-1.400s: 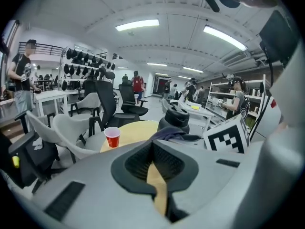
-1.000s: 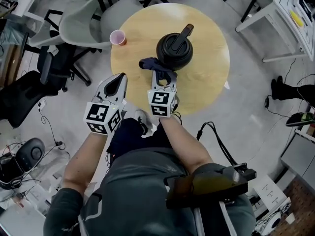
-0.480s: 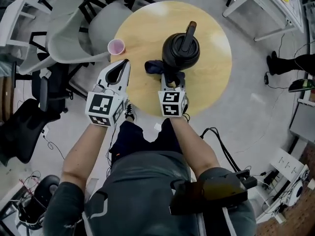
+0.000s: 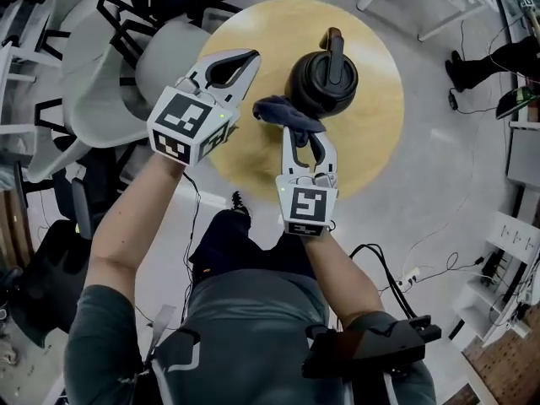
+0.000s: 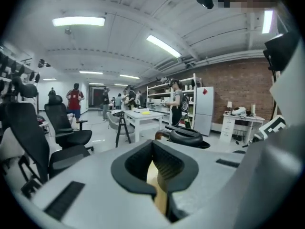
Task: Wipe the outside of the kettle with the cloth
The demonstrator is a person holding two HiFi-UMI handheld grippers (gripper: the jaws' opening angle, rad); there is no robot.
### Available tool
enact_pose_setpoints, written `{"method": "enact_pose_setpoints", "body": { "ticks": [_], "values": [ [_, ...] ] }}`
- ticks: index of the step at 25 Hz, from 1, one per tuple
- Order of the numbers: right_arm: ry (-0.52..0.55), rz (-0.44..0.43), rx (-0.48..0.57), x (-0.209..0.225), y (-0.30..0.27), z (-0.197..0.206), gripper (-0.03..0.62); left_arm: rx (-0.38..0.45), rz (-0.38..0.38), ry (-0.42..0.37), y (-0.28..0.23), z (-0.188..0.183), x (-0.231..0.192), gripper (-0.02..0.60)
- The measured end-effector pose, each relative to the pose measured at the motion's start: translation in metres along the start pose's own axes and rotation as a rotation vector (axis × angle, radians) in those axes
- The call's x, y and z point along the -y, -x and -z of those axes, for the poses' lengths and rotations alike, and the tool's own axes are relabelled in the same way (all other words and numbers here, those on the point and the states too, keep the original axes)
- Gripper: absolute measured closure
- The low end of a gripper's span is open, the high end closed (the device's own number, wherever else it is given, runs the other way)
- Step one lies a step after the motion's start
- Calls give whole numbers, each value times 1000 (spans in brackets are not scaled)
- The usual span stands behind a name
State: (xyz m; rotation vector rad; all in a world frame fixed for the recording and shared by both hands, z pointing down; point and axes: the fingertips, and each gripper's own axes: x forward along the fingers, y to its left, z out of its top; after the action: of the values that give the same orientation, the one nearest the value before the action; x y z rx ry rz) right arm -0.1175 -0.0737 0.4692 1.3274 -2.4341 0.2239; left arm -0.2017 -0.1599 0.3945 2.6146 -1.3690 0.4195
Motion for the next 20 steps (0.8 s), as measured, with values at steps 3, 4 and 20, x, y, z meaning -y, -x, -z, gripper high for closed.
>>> {"method": "enact_pose_setpoints", "body": {
  "ticks": [3, 4, 20],
  "values": [
    [-38, 98, 31, 10, -6, -11, 477, -3, 73, -40, -31, -8, -7, 572],
    [-39, 128, 34, 13, -7, -12, 477, 0, 95, -59, -41, -11, -7, 572],
    [-85, 226, -37, 20, -30, 67, 479, -101, 422, -362, -165, 10, 34, 456]
  ]
}}
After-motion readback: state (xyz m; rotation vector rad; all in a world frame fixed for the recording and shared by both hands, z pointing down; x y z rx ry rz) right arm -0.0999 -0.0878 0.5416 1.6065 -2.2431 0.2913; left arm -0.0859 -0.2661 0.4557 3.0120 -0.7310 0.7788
